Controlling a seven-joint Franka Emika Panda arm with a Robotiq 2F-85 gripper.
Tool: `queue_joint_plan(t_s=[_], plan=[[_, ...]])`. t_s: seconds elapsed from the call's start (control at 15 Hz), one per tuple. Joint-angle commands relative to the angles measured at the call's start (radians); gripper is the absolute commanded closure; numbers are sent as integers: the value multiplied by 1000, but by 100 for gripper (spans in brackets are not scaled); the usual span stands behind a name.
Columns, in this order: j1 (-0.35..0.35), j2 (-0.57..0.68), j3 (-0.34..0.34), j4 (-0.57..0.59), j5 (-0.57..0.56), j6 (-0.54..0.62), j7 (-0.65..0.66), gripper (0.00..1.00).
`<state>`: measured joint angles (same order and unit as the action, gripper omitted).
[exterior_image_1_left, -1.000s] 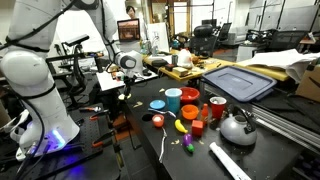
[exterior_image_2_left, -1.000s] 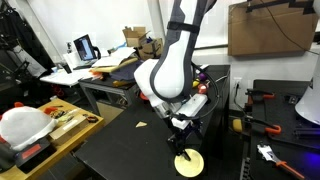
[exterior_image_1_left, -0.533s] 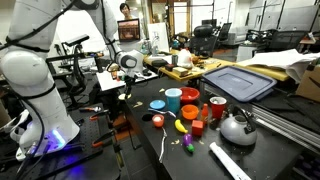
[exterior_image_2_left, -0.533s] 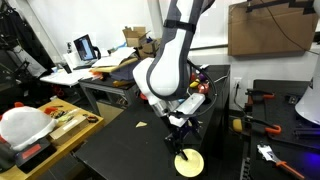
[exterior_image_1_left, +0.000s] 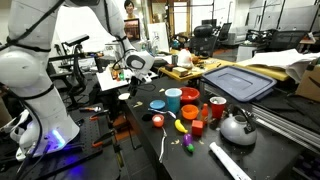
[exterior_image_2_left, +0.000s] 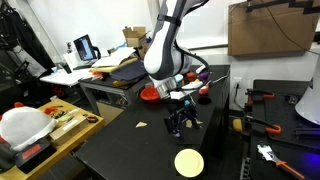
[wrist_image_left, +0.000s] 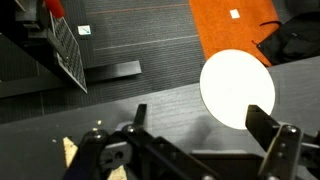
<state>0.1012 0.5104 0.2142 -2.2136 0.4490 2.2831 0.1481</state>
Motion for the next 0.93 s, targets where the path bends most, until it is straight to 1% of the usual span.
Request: queue_joint_plan(t_s=[0.0, 0.2, 0.33, 0.4, 0.87], plan=[[-50, -69, 10, -33, 62, -70, -89, 0], [-65, -83, 12, -27, 101, -113, -145, 0], [-52, -80, 1, -15, 95, -153, -132, 0], [-37, -48, -13, 2, 80, -114, -122, 0], [-36, -51, -14, 2, 80, -131, -122, 0]])
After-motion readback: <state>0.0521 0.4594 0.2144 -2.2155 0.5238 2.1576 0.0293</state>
